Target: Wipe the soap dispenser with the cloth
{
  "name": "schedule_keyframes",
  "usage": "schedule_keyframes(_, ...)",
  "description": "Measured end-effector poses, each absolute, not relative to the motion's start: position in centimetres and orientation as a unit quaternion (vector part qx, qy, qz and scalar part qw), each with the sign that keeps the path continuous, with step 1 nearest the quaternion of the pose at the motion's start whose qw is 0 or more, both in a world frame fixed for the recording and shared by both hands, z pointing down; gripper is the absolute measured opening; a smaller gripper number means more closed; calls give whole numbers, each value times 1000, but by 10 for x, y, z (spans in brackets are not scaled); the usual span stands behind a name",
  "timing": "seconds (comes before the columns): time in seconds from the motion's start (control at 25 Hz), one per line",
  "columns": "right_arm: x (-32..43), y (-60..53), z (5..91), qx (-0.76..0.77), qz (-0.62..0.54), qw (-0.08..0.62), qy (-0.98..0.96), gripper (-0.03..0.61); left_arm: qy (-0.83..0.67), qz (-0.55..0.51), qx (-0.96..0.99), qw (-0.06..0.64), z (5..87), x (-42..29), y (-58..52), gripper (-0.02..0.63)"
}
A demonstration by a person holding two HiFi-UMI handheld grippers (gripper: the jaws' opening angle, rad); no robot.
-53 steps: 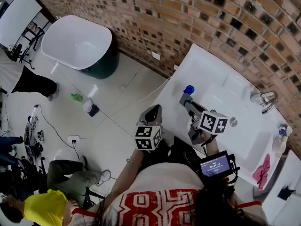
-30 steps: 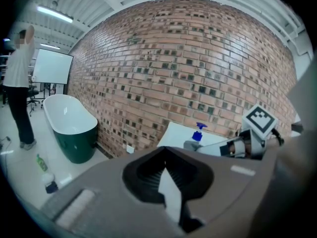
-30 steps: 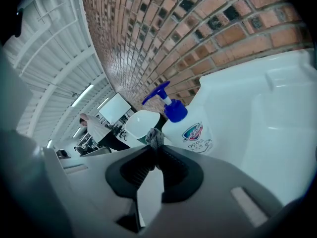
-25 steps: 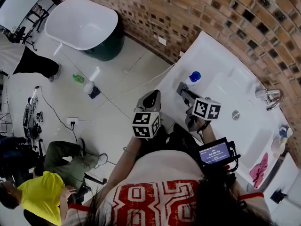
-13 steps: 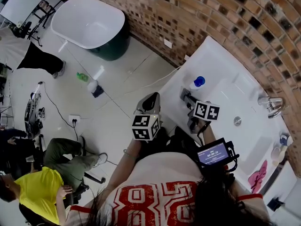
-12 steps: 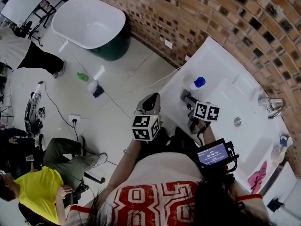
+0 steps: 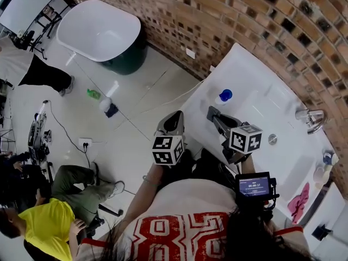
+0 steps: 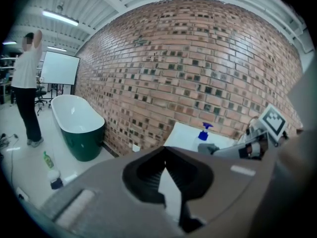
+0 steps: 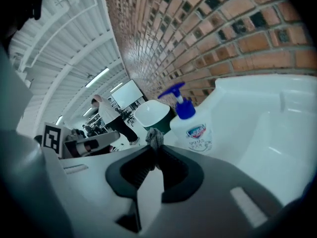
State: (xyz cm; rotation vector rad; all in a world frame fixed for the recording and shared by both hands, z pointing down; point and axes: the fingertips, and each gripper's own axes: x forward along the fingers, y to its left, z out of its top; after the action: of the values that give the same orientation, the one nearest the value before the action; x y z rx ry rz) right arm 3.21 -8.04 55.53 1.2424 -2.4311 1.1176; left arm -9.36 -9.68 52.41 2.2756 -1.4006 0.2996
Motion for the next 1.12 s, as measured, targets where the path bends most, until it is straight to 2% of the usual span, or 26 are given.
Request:
schedule_keyframes(0.44,52,-109,471,440,310,46,-842,46,-483,106,840,223,521,-67,-99,3)
schedule_keyframes(1.12,98,-119,482,490,362,13,-793,48,-489,99,836,228,522,-66,-103,3)
